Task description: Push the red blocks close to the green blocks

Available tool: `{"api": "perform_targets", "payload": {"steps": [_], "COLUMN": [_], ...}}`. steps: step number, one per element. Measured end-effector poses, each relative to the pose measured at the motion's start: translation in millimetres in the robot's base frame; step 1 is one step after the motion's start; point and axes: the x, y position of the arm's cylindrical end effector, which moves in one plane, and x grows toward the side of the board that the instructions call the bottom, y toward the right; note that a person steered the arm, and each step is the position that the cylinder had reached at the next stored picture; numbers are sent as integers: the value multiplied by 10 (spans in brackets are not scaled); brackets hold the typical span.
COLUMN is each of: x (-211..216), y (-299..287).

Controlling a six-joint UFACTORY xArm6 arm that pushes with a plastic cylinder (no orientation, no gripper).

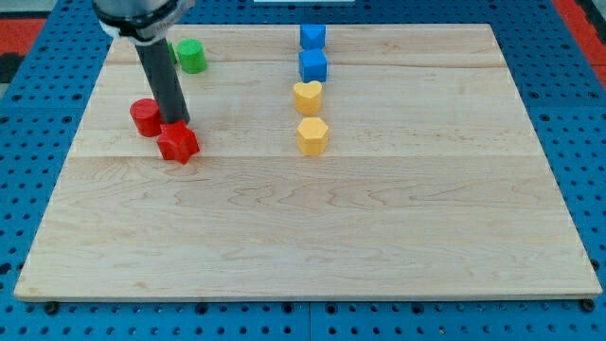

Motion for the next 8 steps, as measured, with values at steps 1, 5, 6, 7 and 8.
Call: {"api": "perform_targets", "payload": {"steps": [1,5,6,7,8], "x": [163,185,-21,437,357], "y": [552,-207,-259,-403,-560]}}
